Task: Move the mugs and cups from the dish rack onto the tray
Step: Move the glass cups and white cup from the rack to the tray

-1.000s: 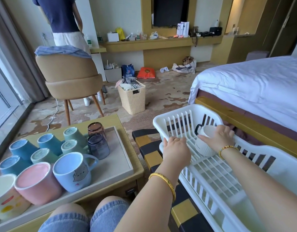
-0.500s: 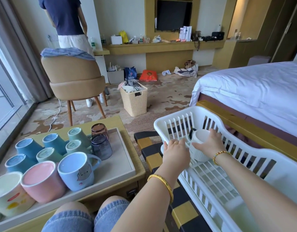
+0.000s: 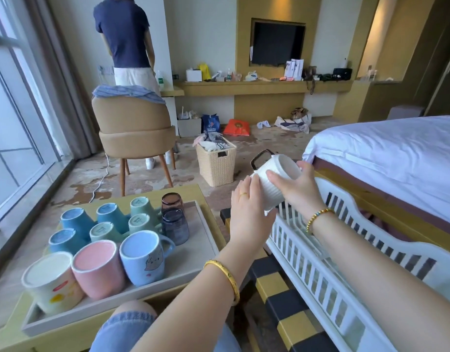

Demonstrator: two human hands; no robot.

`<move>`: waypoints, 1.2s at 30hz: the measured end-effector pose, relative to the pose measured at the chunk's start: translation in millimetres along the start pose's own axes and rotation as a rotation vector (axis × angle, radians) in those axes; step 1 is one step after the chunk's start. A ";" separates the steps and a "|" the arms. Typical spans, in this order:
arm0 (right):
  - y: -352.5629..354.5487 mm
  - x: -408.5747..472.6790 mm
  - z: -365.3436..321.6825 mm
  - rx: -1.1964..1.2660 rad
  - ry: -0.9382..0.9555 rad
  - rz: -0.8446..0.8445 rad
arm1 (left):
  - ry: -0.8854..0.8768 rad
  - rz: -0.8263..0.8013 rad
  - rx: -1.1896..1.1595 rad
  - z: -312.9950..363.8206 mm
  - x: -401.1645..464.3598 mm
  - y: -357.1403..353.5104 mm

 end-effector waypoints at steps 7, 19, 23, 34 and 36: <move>-86.4 -41.3 -9.0 0.116 -0.117 -0.207 | 0.067 0.096 0.217 -59.3 -10.1 43.1; -141.1 -50.3 -0.9 0.496 -0.269 -0.471 | 0.325 -0.024 -0.460 -146.5 -5.9 86.8; -149.3 -51.0 11.5 0.455 -0.340 -0.526 | 0.478 -0.174 -0.775 -162.9 -11.4 78.7; -162.8 -36.3 38.0 -0.116 -0.102 -0.424 | 0.495 -0.444 -0.767 -174.8 -13.4 53.4; -164.8 -32.8 49.4 -0.151 -0.089 -0.390 | 0.504 -0.417 -0.677 -177.9 -9.2 53.1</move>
Point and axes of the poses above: each hand's wrist, its own x-axis towards the middle knuckle, its own y-axis out of the back of the hand, z = x × y, the point moved 6 cm from there along x, towards the middle knuckle, and after that the axes turned 8 degrees about x, right-handed, at the moved point
